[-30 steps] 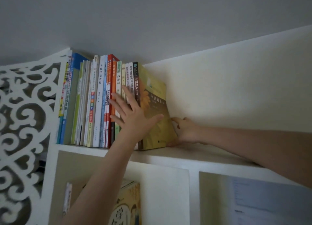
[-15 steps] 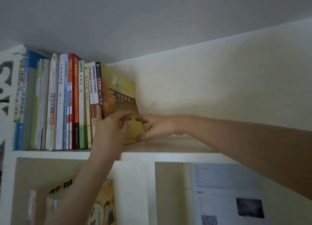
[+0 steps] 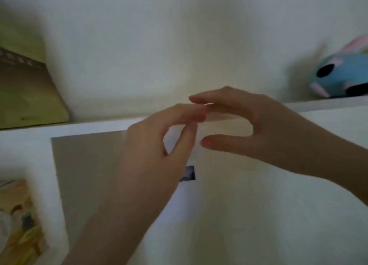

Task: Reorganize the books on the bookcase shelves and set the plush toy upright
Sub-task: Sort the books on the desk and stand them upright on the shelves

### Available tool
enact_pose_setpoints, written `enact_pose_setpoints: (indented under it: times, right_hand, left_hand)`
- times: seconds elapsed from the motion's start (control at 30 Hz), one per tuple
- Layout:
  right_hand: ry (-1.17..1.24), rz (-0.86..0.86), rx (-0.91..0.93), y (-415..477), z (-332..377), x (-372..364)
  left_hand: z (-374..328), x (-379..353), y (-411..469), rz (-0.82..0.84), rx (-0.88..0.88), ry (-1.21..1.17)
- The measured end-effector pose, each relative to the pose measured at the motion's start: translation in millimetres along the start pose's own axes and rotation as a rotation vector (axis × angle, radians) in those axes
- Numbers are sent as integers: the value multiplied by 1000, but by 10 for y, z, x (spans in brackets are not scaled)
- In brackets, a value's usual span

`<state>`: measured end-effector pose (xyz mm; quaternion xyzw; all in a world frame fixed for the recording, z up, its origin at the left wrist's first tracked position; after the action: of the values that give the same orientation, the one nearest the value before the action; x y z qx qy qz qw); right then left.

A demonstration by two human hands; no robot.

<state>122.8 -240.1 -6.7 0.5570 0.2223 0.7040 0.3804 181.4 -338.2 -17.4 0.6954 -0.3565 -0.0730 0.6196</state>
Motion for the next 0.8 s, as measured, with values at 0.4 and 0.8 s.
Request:
enact_pose_setpoints:
  times: [0.4, 0.8]
  right_hand:
    - [194, -83, -1244, -4184, -2259, -192]
    - [292, -267, -1919, -7128, -2834, -1362]
  left_hand:
    - [612, -3701, -2883, 1032, 719, -357]
    - [-66, -4815, -5294, 1329, 1306, -549]
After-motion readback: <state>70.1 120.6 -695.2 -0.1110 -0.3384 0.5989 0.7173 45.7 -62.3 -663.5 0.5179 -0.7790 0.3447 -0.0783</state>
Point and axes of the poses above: each hand's wrist, its own y-axis towards the middle knuckle, its own x-axis out of the back of the hand, z = x × y, the point moved 10 cm from there along y, towards the middle knuckle, and after that the axes turned 9 degrees about y, right-handed, at the moved point
